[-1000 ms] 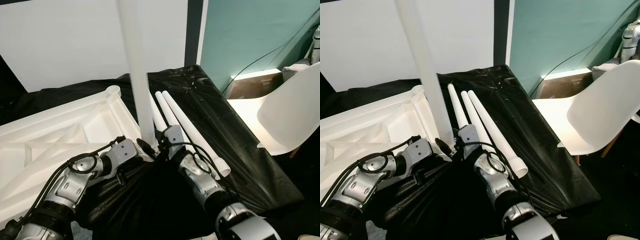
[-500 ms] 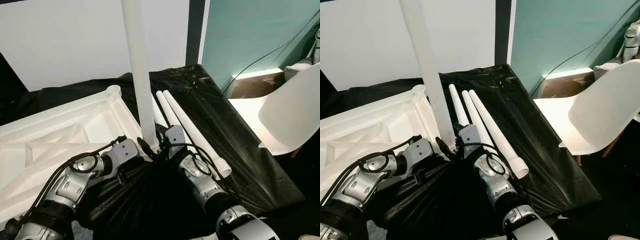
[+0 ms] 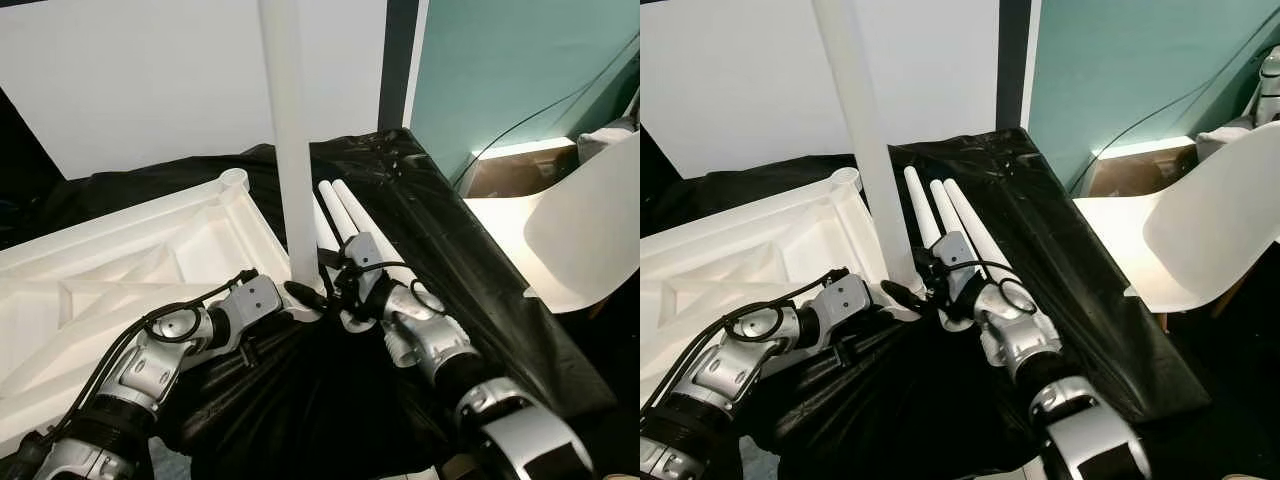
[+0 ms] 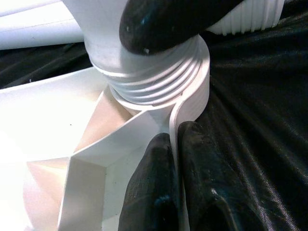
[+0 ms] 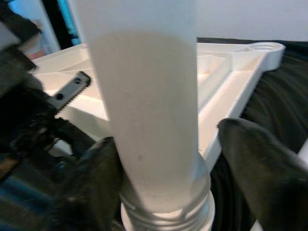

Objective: Building children table

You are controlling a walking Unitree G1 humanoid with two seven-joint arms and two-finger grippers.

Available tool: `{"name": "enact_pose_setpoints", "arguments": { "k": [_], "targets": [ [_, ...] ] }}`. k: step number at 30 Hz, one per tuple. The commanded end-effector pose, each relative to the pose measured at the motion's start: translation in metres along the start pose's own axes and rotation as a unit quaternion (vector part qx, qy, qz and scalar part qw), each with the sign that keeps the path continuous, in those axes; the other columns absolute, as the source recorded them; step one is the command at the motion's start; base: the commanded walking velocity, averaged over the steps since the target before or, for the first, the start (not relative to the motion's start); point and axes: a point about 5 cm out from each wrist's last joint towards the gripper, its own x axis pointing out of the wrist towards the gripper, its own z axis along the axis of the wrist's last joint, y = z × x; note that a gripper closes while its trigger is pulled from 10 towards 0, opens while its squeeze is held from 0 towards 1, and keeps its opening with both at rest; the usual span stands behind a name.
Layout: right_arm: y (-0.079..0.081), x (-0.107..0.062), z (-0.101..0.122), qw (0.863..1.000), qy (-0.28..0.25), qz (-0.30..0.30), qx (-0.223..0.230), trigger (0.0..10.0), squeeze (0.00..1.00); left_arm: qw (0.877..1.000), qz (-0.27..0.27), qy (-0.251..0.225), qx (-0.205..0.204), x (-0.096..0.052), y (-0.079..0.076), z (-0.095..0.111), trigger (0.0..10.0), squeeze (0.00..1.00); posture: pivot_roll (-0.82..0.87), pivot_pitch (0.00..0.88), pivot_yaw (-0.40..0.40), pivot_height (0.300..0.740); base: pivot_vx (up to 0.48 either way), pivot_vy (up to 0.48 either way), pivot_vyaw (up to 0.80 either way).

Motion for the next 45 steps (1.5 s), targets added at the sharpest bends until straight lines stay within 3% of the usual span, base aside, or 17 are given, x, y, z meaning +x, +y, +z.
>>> {"name": "enact_pose_setpoints", "arguments": {
  "k": [1, 16, 18, 19, 21, 23, 25, 29, 33, 34, 35, 36, 40, 41, 42, 44, 45],
  "targets": [
    [-0.011, -0.007, 0.002, 1.0, 0.011, 0.008, 0.004, 0.0, 0.0, 0.995, -0.079, 0.045, -0.041, 0.011, -0.027, -0.026, 10.0, 0.0, 0.09, 0.0, 0.015, 0.74, 0.0, 0.0, 0.0],
    [-0.014, -0.011, -0.004, 0.999, 0.036, 0.014, 0.023, 0.0, 0.0, 0.995, -0.077, 0.047, -0.043, 0.009, -0.028, -0.029, 10.0, 0.0, 0.09, 0.0, 0.011, 0.74, 0.0, 0.0, 0.0],
    [-0.001, -0.013, -0.02, 0.996, 0.025, -0.079, 0.023, 0.0, 0.0, 0.995, -0.075, 0.047, -0.042, 0.009, -0.027, -0.029, 10.0, 0.0, 0.1, 0.0, 0.002, 0.74, 0.0, 0.0, 0.0],
    [-0.001, -0.013, -0.02, 0.996, 0.025, -0.079, 0.023, 0.0, 0.0, 0.995, -0.075, 0.047, -0.042, 0.009, -0.027, -0.029, 10.0, 0.0, 0.1, 0.0, 0.002, 0.74, 0.0, 0.0, 0.0],
    [0.011, -0.018, -0.029, 0.98, -0.015, -0.191, 0.053, 0.0, 0.0, 0.995, -0.071, 0.046, -0.043, 0.009, -0.026, -0.028, 10.0, 0.0, 0.1, 0.0, 0.003, 0.74, 0.0, 0.0, 0.0],
    [0.011, -0.018, -0.029, 0.98, -0.015, -0.191, 0.053, 0.0, 0.0, 0.995, -0.071, 0.046, -0.043, 0.009, -0.026, -0.028, 10.0, 0.0, 0.1, 0.0, 0.003, 0.74, 0.0, 0.0, 0.0],
    [0.014, -0.02, -0.029, 0.964, -0.043, -0.254, 0.07, 0.0, 0.0, 0.995, -0.071, 0.047, -0.043, 0.008, -0.026, -0.029, 10.0, 0.0, 0.11, 0.0, 0.002, 0.74, 0.0, 0.0, 0.0],
    [0.012, -0.023, -0.028, 0.953, -0.051, -0.29, 0.07, 0.0, 0.0, 0.995, -0.07, 0.049, -0.045, 0.007, -0.027, -0.031, 10.0, 0.0, 0.11, 0.0, 0.003, 0.74, 0.0, 0.0, 0.0],
    [0.01, -0.026, -0.028, 0.949, -0.048, -0.303, 0.067, 0.0, 0.0, 0.995, -0.071, 0.05, -0.048, 0.006, -0.029, -0.033, 10.0, 0.0, 0.11, 0.0, 0.012, 0.74, 0.0, 0.0, 0.0],
    [0.01, -0.025, -0.028, 0.952, -0.046, -0.297, 0.06, 2.1, 0.0, 0.995, -0.072, 0.051, -0.048, 0.006, -0.029, -0.033, 10.0, 0.0, 0.1, 0.0, 0.015, 0.74, 0.0, 0.0, 0.0],
    [0.01, -0.025, -0.028, 0.952, -0.046, -0.297, 0.06, 2.1, 0.0, 0.995, -0.072, 0.051, -0.048, 0.006, -0.029, -0.033, 10.0, 0.0, 0.1, 0.0, 0.015, 0.74, 0.0, 0.0, 0.0],
    [0.012, -0.022, -0.026, 0.956, -0.044, -0.286, 0.05, 10.0, 0.0, 0.995, -0.072, 0.052, -0.048, 0.005, -0.029, -0.034, 10.0, 0.0, 0.1, 0.0, 0.015, 0.74, 0.0, 0.0, 0.0],
    [0.012, -0.019, -0.023, 0.959, -0.045, -0.277, 0.04, 10.0, 0.0, 0.995, -0.072, 0.052, -0.048, 0.006, -0.029, -0.033, 10.0, 0.0, 0.1, 0.0, 0.011, 0.74, 0.0, 0.0, 0.0],
    [0.013, -0.017, -0.02, 0.959, -0.048, -0.275, 0.035, 10.0, 0.38, 0.995, -0.072, 0.051, -0.047, 0.006, -0.028, -0.033, 10.0, 0.0, 0.1, 0.0, 0.01, 0.74, 0.0, 0.0, 0.0],
    [0.014, -0.014, -0.015, 0.965, -0.055, -0.254, 0.034, 10.0, 1.0, 0.995, -0.071, 0.048, -0.047, 0.008, -0.028, -0.032, 10.0, 0.0, 0.1, 0.0, 0.007, 0.74, 0.0, 0.0, 0.0],
    [0.015, -0.011, -0.012, 0.968, -0.06, -0.239, 0.033, 10.0, 1.0, 0.995, -0.071, 0.046, -0.047, 0.009, -0.028, -0.031, 10.0, 0.0, 0.1, 0.0, 0.007, 0.74, 0.0, 0.0, 0.0],
    [0.016, -0.009, -0.008, 0.974, -0.064, -0.214, 0.03, 10.0, 0.0, 0.995, -0.072, 0.045, -0.047, 0.011, -0.029, -0.03, 10.0, 0.0, 0.09, 0.0, 0.005, 0.74, 0.0, 0.0, 0.0]
  ]
}}
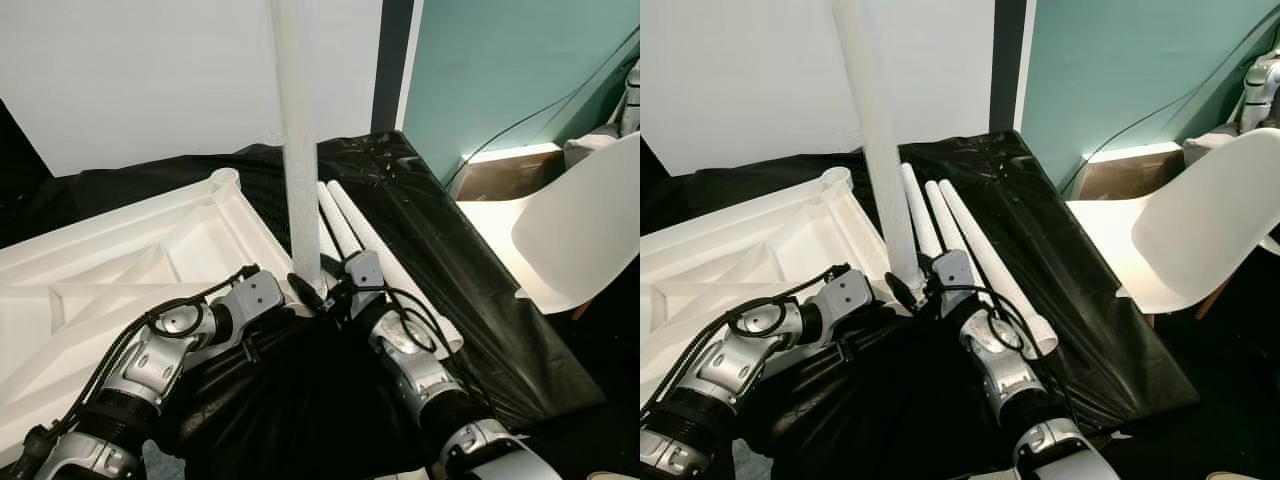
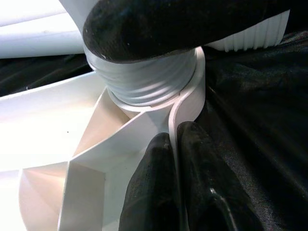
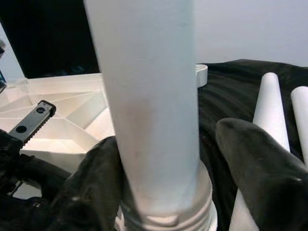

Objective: Building children table

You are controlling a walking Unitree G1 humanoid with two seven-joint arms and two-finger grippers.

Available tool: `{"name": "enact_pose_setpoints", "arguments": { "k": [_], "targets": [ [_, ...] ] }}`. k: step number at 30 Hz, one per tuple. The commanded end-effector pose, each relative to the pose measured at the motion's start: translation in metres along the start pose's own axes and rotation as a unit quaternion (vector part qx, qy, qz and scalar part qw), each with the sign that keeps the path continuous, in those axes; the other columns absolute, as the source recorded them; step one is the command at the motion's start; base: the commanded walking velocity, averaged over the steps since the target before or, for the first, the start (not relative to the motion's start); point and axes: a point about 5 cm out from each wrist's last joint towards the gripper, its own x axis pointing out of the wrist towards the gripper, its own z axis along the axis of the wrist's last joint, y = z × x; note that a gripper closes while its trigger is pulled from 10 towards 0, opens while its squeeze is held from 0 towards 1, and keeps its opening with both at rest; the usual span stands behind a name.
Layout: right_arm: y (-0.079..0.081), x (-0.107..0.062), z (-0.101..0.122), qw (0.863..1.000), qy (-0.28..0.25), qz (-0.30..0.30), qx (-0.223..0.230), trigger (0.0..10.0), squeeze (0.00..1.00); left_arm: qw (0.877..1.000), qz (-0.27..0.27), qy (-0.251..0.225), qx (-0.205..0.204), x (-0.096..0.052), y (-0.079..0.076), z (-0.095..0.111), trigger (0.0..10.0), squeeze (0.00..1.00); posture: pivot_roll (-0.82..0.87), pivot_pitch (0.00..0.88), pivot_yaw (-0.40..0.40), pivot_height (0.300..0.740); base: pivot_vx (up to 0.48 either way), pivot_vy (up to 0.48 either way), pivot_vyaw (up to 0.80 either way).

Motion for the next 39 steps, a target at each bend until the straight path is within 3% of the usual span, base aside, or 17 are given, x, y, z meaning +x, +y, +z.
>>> {"name": "enact_pose_setpoints", "arguments": {
  "k": [1, 3, 10, 13, 22, 23, 24, 25, 26, 34, 37, 38, 39],
  "targets": [
    [-0.016, -0.002, 0.006, 1.0, 0.001, 0.003, 0.006, 10.0, 0.0, 0.995, -0.073, 0.049, -0.041, 0.011, -0.029, -0.028, 10.0, 0.0, 0.09, 0.0, 0.005, 0.74, 0.0, 0.0, 0.0],
    [-0.019, -0.001, 0.011, 0.999, 0.001, 0.042, 0.004, 10.0, 0.0, 0.995, -0.076, 0.048, -0.041, 0.011, -0.029, -0.028, 10.0, 0.0, 0.08, 0.0, 0.004, 0.74, 0.0, 0.0, 0.0],
    [-0.033, 0.0, 0.019, 0.997, 0.008, 0.076, -0.017, 10.0, 0.0, 0.993, -0.101, 0.034, -0.043, 0.004, -0.034, -0.026, 10.0, 0.0, 0.08, 0.0, 0.007, 0.74, 0.0, 0.0, 0.0],
    [-0.043, 0.003, 0.026, 0.987, 0.034, 0.152, -0.031, 10.0, 0.0, 0.99, -0.134, 0.038, -0.036, -0.005, -0.041, -0.028, 10.0, 0.0, 0.08, 0.0, 0.01, 0.74, 0.0, 0.0, 0.0],
    [-0.049, 0.005, 0.027, 0.966, 0.082, 0.239, -0.055, 10.0, 0.0, 0.986, -0.163, 0.021, -0.03, -0.006, -0.049, -0.02, 10.0, 0.0, 0.08, 0.0, 0.011, 0.74, 0.0, 0.0, 0.0],
    [-0.049, 0.005, 0.027, 0.962, 0.091, 0.253, -0.054, 8.7, 0.0, 0.986, -0.163, 0.023, -0.029, -0.005, -0.049, -0.02, 10.0, 0.0, 0.09, 0.0, 0.01, 0.74, 0.0, 0.0, 0.0],
    [-0.049, 0.005, 0.027, 0.962, 0.091, 0.253, -0.054, 8.7, 0.0, 0.986, -0.163, 0.023, -0.029, -0.005, -0.049, -0.02, 10.0, 0.0, 0.09, 0.0, 0.01, 0.74, 0.0, 0.0, 0.0],
    [-0.049, 0.005, 0.026, 0.957, 0.098, 0.269, -0.051, 3.9, 0.0, 0.986, -0.162, 0.026, -0.027, -0.005, -0.05, -0.021, 10.0, 0.0, 0.09, 0.0, 0.008, 0.74, 0.0, 0.0, 0.0],
    [-0.048, 0.005, 0.026, 0.953, 0.105, 0.281, -0.049, 0.0, 0.0, 0.986, -0.161, 0.028, -0.027, -0.004, -0.051, -0.021, 10.0, 0.0, 0.09, 0.0, 0.008, 0.74, 0.0, 0.0, 0.0],
    [-0.05, 0.004, 0.025, 0.947, 0.117, 0.296, -0.046, 0.0, 0.0, 0.986, -0.159, 0.028, -0.028, -0.003, -0.053, -0.021, 10.0, 0.0, 0.09, 0.0, 0.011, 0.74, 0.0, 0.0, 0.0],
    [-0.052, 0.004, 0.023, 0.955, 0.116, 0.269, -0.034, 0.0, 0.0, 0.987, -0.158, 0.028, -0.028, -0.002, -0.053, -0.02, 10.0, 0.0, 0.09, 0.0, 0.005, 0.74, 0.0, 0.0, 0.0],
    [-0.048, 0.004, 0.018, 0.977, 0.095, 0.191, -0.024, 0.0, 0.0, 0.987, -0.155, 0.027, -0.028, -0.001, -0.053, -0.019, 10.0, 0.0, 0.09, 0.0, -0.001, 0.74, 0.0, 0.0, 0.0],
    [-0.048, 0.004, 0.018, 0.977, 0.095, 0.191, -0.024, 0.0, 0.0, 0.987, -0.155, 0.027, -0.028, -0.001, -0.053, -0.019, 10.0, 0.0, 0.09, 0.0, -0.001, 0.74, 0.0, 0.0, 0.0]
  ]
}}
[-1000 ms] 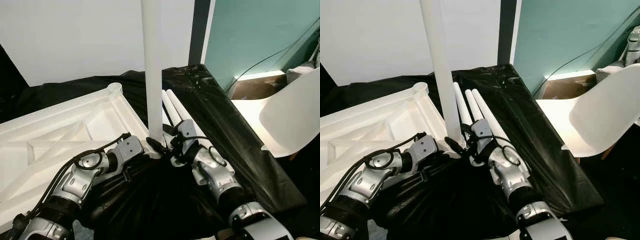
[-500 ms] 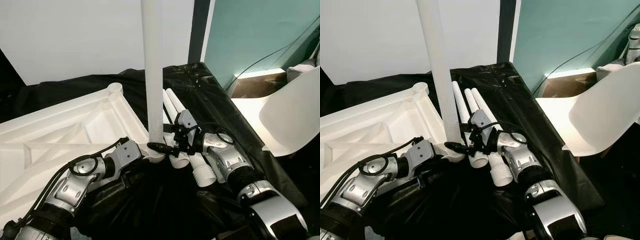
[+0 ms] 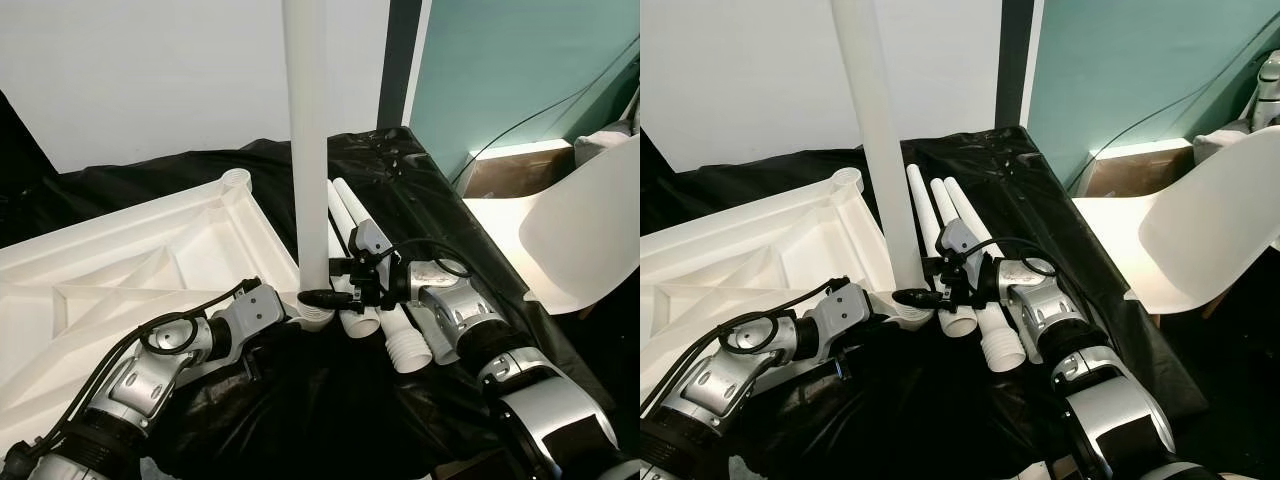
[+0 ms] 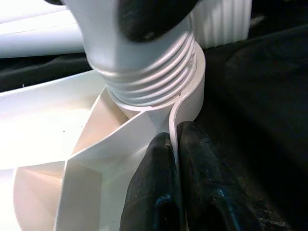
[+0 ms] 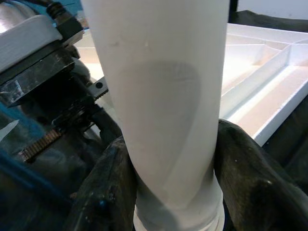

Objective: Building children table

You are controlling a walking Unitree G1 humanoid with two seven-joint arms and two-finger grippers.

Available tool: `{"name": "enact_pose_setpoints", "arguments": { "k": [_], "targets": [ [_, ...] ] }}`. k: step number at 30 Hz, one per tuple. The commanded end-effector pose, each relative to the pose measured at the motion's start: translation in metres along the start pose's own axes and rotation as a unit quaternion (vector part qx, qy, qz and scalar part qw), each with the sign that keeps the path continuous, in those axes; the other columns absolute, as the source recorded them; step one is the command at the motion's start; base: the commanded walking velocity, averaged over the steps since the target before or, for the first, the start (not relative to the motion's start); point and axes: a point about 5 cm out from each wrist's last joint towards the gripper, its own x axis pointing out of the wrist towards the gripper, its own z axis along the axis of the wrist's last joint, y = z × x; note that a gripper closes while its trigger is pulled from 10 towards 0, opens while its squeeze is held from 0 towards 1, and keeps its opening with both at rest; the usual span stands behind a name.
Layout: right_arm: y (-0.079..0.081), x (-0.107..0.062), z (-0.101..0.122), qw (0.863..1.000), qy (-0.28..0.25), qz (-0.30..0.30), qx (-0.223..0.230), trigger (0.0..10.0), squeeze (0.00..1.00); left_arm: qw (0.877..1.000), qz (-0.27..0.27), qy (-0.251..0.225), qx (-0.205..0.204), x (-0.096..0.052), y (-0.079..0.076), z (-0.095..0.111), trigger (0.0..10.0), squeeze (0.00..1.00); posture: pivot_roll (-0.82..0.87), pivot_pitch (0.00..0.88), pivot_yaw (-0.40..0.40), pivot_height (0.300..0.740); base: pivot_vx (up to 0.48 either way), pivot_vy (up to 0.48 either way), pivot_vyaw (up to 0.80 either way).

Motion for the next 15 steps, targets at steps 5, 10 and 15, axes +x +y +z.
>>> {"name": "enact_pose_setpoints", "arguments": {
  "k": [5, 10, 15],
  "targets": [
    [0.005, -0.014, -0.016, 0.96, -0.063, -0.273, 0.025, 0.0, 0.0, 0.992, -0.116, 0.039, -0.037, 0.011, -0.031, -0.022, 10.0, 0.0, 0.09, 0.0, -0.005, 0.74, 0.0, 0.0, 0.0],
    [0.002, -0.018, -0.013, 0.926, -0.094, -0.363, 0.033, 0.0, 0.0, 0.992, -0.114, 0.04, -0.038, 0.01, -0.031, -0.022, 10.0, 0.0, 0.09, 0.0, 0.004, 0.74, 0.0, 0.0, 0.0],
    [-0.004, -0.017, -0.009, 0.926, -0.079, -0.37, 0.009, 10.0, 0.0, 0.992, -0.113, 0.041, -0.038, 0.01, -0.03, -0.023, 10.0, 0.0, 0.08, 0.0, 0.007, 0.74, 0.0, 0.0, 0.0]
  ]
}}
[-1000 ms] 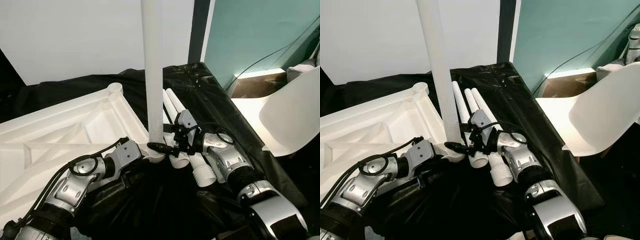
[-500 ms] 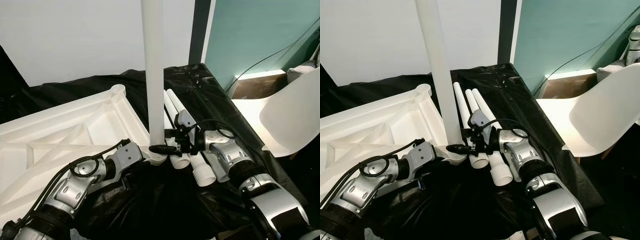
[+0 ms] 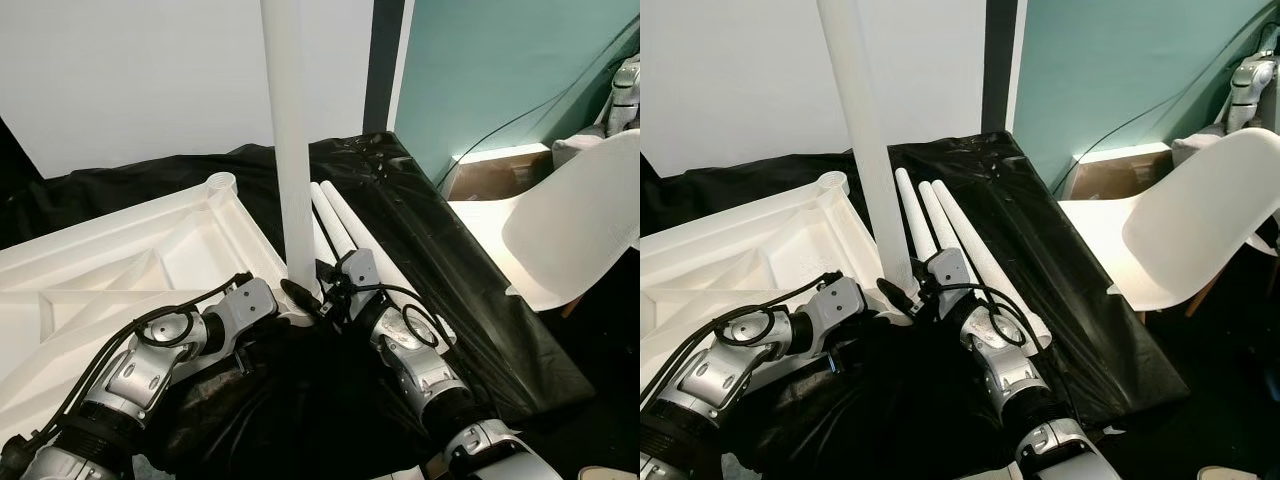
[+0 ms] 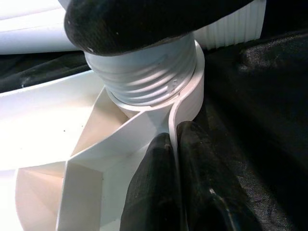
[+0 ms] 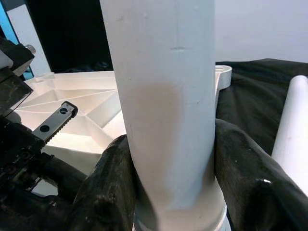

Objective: Building children table

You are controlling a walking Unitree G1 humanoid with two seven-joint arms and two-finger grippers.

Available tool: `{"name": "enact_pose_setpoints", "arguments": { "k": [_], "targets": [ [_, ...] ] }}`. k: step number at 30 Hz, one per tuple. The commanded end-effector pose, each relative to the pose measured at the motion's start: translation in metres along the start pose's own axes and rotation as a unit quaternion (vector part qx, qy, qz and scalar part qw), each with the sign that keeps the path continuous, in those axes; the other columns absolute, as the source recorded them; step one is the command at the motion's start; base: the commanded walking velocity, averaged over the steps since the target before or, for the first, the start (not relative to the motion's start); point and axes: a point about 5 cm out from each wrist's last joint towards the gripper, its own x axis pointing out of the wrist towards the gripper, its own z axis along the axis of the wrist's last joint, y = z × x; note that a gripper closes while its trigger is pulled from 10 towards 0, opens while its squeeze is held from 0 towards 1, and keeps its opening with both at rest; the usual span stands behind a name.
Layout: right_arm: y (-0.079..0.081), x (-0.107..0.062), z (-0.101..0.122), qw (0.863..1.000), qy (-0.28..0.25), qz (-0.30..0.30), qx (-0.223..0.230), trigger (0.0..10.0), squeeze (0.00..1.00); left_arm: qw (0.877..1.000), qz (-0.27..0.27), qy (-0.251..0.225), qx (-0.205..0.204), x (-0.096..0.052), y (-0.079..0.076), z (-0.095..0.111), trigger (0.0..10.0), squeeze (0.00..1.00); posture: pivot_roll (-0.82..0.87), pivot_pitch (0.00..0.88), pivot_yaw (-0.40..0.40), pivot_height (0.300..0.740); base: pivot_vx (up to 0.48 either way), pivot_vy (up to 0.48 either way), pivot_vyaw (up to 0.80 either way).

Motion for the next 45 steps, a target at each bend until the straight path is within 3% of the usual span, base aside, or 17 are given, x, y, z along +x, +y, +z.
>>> {"name": "enact_pose_setpoints", "arguments": {
  "k": [1, 5, 6, 9, 10, 12, 16, 17, 19, 26, 27, 32, 33, 37, 41, 43, 45],
  "targets": [
    [-0.05, -0.012, 0.01, 0.989, -0.001, -0.148, -0.024, 10.0, 0.0, 0.991, -0.126, 0.031, -0.027, 0.013, -0.038, -0.021, 10.0, 0.0, 0.08, 0.0, 0.007, 0.74, 0.0, 0.0, 0.0],
    [-0.05, -0.01, 0.011, 0.99, 0.001, -0.137, -0.034, 10.0, 0.0, 0.991, -0.125, 0.032, -0.027, 0.013, -0.037, -0.021, 10.0, 0.0, 0.08, 0.0, 0.009, 0.74, 0.0, 0.0, 0.0],
    [-0.048, -0.008, 0.013, 0.993, 0.0, -0.116, -0.028, 10.0, 1.0, 0.992, -0.123, 0.032, -0.027, 0.013, -0.037, -0.02, 10.0, 0.0, 0.08, 0.0, 0.009, 0.74, 0.0, 0.0, 0.0],
    [-0.047, -0.005, 0.016, 0.996, -0.001, -0.085, -0.025, 10.0, 1.0, 0.992, -0.121, 0.029, -0.031, 0.014, -0.036, -0.02, 10.0, 0.0, 0.08, 0.0, 0.008, 0.74, 0.0, 0.0, 0.0],
    [-0.047, -0.003, 0.019, 0.998, -0.005, -0.056, -0.025, 10.0, 0.0, 0.992, -0.118, 0.024, -0.036, 0.014, -0.035, -0.019, 10.0, 0.83, 0.08, 0.0, 0.008, 0.74, 0.0, 0.0, 0.0],
    [-0.047, -0.001, 0.023, 0.999, -0.007, -0.034, -0.026, 10.0, 0.0, 0.992, -0.118, 0.02, -0.039, 0.015, -0.035, -0.018, 10.0, 1.0, 0.08, 0.0, 0.008, 0.74, 0.0, 0.0, 0.0],
    [-0.047, -0.001, 0.027, 0.999, -0.011, -0.011, -0.038, 10.0, 0.0, 0.992, -0.117, 0.018, -0.035, 0.015, -0.035, -0.017, 10.0, 1.0, 0.08, 0.0, 0.008, 0.74, 0.0, 0.0, 0.0],
    [-0.048, -0.001, 0.03, 0.999, -0.013, 0.002, -0.041, 10.0, 0.0, 0.992, -0.117, 0.02, -0.031, 0.015, -0.035, -0.017, 10.0, 0.24, 0.08, 0.0, 0.009, 0.74, 0.0, 0.0, 0.0],
    [-0.049, -0.001, 0.032, 0.999, -0.012, 0.022, -0.044, 10.0, 0.0, 0.992, -0.118, 0.022, -0.027, 0.014, -0.035, -0.018, 10.0, 0.0, 0.08, 0.0, 0.011, 0.74, 0.0, 0.0, 0.0],
    [-0.062, -0.001, 0.035, 0.989, 0.036, 0.119, -0.083, 10.0, 0.0, 0.992, -0.12, 0.029, -0.022, 0.013, -0.036, -0.02, 10.0, 0.0, 0.08, 0.0, 0.017, 0.74, 0.0, 0.0, 0.0],
    [-0.063, -0.001, 0.034, 0.984, 0.052, 0.144, -0.089, 1.6, 0.0, 0.992, -0.12, 0.028, -0.024, 0.013, -0.035, -0.019, 10.0, 0.0, 0.08, 0.0, 0.017, 0.74, 0.0, 0.0, 0.0],
    [-0.063, -0.002, 0.033, 0.977, 0.075, 0.176, -0.095, 0.0, 0.0, 0.992, -0.124, 0.027, -0.027, 0.013, -0.036, -0.019, 10.0, 0.0, 0.08, 0.0, 0.016, 0.74, 0.0, 0.0, 0.0],
    [-0.065, -0.004, 0.032, 0.973, 0.088, 0.191, -0.095, 0.0, 0.0, 0.991, -0.128, 0.025, -0.031, 0.013, -0.037, -0.019, 4.4, 0.0, 0.08, 0.0, 0.016, 0.74, 0.0, 0.0, 0.0],
    [-0.069, -0.006, 0.031, 0.968, 0.111, 0.205, -0.093, 0.0, 0.0, 0.99, -0.133, 0.023, -0.036, 0.012, -0.038, -0.018, 3.1, 0.0, 0.08, 0.0, 0.015, 0.74, 0.0, 0.0, 0.0],
    [-0.07, -0.007, 0.03, 0.967, 0.115, 0.206, -0.093, 0.0, 0.0, 0.99, -0.134, 0.023, -0.036, 0.012, -0.038, -0.018, 3.1, 0.0, 0.08, 0.0, 0.017, 0.74, 0.0, 0.0, 0.0],
    [-0.074, -0.01, 0.025, 0.971, 0.127, 0.187, -0.074, 0.0, 0.0, 0.99, -0.132, 0.023, -0.034, 0.013, -0.038, -0.018, 8.4, 0.0, 0.08, 0.0, 0.017, 0.74, 0.0, 0.0, 0.0],
    [-0.073, -0.009, 0.021, 0.978, 0.122, 0.161, -0.058, 0.0, 0.0, 0.991, -0.128, 0.024, -0.033, 0.013, -0.037, -0.018, 10.0, 0.0, 0.08, 0.0, 0.016, 0.74, 0.0, 0.0, 0.0]
  ]
}}
